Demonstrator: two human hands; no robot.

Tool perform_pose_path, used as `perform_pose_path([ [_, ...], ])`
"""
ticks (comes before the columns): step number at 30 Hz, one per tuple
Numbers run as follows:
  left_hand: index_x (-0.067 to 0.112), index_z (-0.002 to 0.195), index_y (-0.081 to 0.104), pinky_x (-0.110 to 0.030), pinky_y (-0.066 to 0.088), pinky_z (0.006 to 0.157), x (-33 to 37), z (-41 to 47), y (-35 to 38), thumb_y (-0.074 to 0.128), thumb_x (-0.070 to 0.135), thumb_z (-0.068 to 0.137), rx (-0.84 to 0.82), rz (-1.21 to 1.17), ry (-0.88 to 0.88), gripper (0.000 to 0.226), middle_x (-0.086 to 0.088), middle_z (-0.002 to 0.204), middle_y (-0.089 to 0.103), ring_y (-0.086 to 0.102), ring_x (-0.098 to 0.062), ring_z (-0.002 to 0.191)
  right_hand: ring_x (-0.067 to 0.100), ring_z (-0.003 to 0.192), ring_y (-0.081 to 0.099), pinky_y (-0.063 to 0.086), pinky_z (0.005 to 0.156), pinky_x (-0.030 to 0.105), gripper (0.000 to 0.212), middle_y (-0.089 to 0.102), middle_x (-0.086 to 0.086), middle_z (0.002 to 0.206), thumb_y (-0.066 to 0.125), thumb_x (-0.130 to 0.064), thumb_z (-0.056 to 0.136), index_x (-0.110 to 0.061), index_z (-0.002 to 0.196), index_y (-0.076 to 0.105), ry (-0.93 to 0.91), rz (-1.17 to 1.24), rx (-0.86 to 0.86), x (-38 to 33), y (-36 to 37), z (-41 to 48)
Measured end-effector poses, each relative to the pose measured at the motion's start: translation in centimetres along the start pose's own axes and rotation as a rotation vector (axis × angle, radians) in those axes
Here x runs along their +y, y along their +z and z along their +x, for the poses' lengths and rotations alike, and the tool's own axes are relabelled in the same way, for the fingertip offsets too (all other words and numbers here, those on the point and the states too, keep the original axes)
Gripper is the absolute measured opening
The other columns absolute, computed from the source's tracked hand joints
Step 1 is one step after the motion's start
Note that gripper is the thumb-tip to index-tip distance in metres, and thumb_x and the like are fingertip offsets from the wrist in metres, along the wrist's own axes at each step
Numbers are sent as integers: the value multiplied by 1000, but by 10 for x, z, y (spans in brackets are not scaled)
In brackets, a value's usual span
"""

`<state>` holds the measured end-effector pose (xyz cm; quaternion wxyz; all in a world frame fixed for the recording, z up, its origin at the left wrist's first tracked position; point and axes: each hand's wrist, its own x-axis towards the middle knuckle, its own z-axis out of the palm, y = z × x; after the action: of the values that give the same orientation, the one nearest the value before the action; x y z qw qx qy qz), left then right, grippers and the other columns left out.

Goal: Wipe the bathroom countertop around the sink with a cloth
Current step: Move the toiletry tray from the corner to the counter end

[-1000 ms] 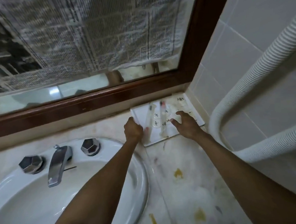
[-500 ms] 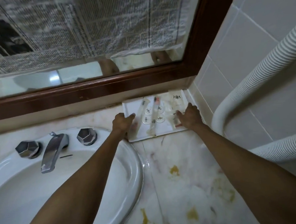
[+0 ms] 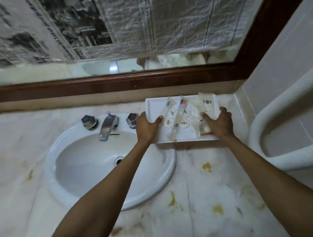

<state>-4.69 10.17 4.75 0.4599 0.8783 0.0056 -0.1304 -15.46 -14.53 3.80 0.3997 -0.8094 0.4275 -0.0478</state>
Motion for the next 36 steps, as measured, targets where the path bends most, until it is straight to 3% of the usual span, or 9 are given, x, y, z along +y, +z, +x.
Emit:
perform_pose_path([
  [4, 15, 113, 64, -47, 58, 85, -18, -16, -52, 66, 70, 75, 105, 4, 29, 66, -6, 107, 67, 66, -25, 100, 36, 121, 51, 44, 103, 43, 90, 49, 18, 129, 71, -65, 73, -14, 142, 42, -108, 43, -60, -38, 20, -28],
  [7, 14, 124, 61, -40, 55, 92, -30, -30, -96, 72, 55, 83, 186, -48, 26, 58, -9, 117, 63, 63, -25, 105, 33, 122, 51, 44, 104, 39, 93, 48, 16, 128, 72, -66, 71, -18, 145, 41, -185, 74, -94, -75, 39, -53],
  [12, 17, 141, 51, -36, 49, 97, -67, -50, -185, 75, 45, 84, 296, -71, 4, 68, -8, 119, 54, 59, -23, 110, 28, 115, 52, 46, 102, 37, 80, 46, 8, 118, 80, -59, 67, -25, 133, 50, -333, 109, -174, -135, 84, -109],
  [15, 17, 138, 56, -41, 53, 99, -101, -66, -247, 75, 49, 78, 337, -102, -62, 71, -5, 120, 57, 63, -23, 110, 25, 117, 48, 45, 103, 39, 82, 48, 9, 119, 84, -54, 64, -25, 132, 49, -414, 103, -253, -164, 119, -152],
  [21, 24, 120, 62, -44, 58, 83, -187, -119, -370, 69, 56, 66, 441, -54, -98, 64, -8, 105, 62, 67, -25, 91, 25, 119, 44, 37, 94, 28, 88, 49, 10, 120, 89, -44, 61, -21, 135, 47, -566, 30, -362, -219, 202, -256],
  [26, 20, 122, 60, -33, 48, 79, -248, -168, -458, 75, 42, 81, 543, -32, -149, 50, -8, 109, 53, 59, -24, 93, 24, 111, 52, 48, 96, 39, 87, 51, 10, 120, 86, -55, 52, -20, 123, 49, -658, 46, -454, -259, 276, -340],
  [28, 19, 126, 58, -36, 51, 85, -271, -179, -490, 75, 41, 83, 584, -23, -176, 51, -6, 111, 51, 58, -24, 96, 29, 116, 50, 47, 98, 41, 95, 49, 15, 122, 85, -57, 54, -16, 130, 46, -680, 10, -492, -275, 305, -369],
  [31, 16, 136, 53, -40, 52, 92, -301, -187, -532, 75, 45, 83, 635, 3, -234, 64, -8, 116, 50, 60, -28, 104, 32, 117, 48, 46, 98, 40, 87, 46, 15, 121, 88, -48, 61, -14, 130, 45, -722, -14, -545, -302, 343, -403],
  [36, 18, 135, 55, -42, 54, 91, -346, -181, -590, 77, 44, 83, 705, -45, -284, 62, -7, 116, 51, 61, -27, 103, 33, 115, 49, 46, 98, 43, 86, 45, 12, 116, 87, -52, 60, -16, 126, 44, -792, -51, -608, -349, 410, -437],
])
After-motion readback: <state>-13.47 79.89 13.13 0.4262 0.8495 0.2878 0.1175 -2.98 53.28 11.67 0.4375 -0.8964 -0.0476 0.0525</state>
